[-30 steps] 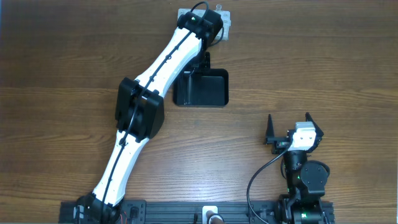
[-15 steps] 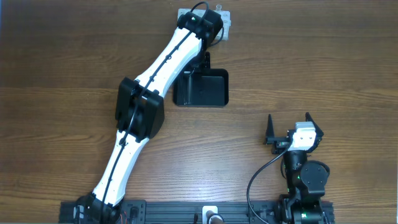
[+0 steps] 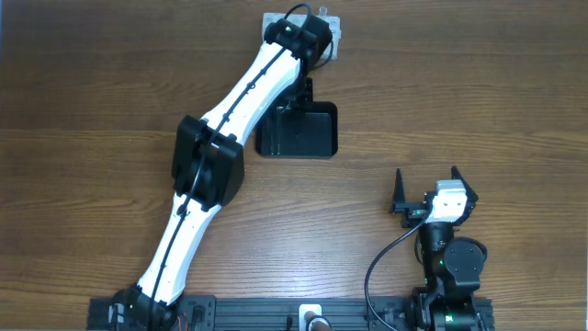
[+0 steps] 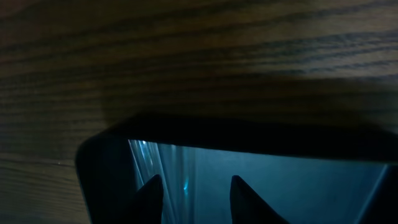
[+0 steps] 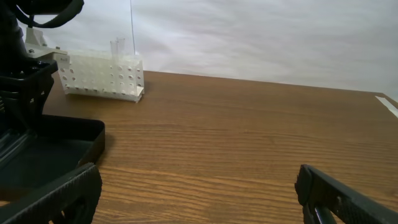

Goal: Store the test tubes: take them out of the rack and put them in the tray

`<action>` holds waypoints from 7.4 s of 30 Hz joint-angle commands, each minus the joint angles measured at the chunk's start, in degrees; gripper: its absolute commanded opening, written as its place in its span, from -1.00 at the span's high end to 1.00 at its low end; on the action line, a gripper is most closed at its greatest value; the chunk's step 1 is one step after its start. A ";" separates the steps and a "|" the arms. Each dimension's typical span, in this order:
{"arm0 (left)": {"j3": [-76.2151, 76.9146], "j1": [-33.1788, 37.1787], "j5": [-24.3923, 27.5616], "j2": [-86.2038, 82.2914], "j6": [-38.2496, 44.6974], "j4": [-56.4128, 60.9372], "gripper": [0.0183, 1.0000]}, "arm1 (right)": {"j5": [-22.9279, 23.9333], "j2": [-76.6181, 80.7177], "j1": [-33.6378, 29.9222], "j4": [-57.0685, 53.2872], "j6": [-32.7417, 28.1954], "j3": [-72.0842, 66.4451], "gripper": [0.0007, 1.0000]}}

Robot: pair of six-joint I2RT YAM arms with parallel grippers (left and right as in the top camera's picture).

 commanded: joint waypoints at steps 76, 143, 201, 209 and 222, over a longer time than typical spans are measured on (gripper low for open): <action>-136.32 27.63 17.97 -145.74 37.92 91.10 -1.00 | -0.44 -0.28 -0.39 -0.20 -0.09 -0.28 -0.98; -137.70 35.23 18.43 -145.72 37.90 79.58 -1.00 | -0.44 -0.28 -0.39 -0.17 -0.09 -0.28 -0.99; -137.70 35.21 18.43 -145.72 37.90 79.58 -1.00 | 4.11 87.52 15.58 22.43 9.53 57.57 -0.98; -137.70 35.21 18.43 -145.72 37.90 79.58 -1.00 | 25.05 98.75 27.06 14.14 12.00 71.41 -0.99; -137.70 35.23 18.43 -145.72 37.90 79.58 -1.00 | 33.05 113.55 30.80 -9.77 26.60 96.06 -0.98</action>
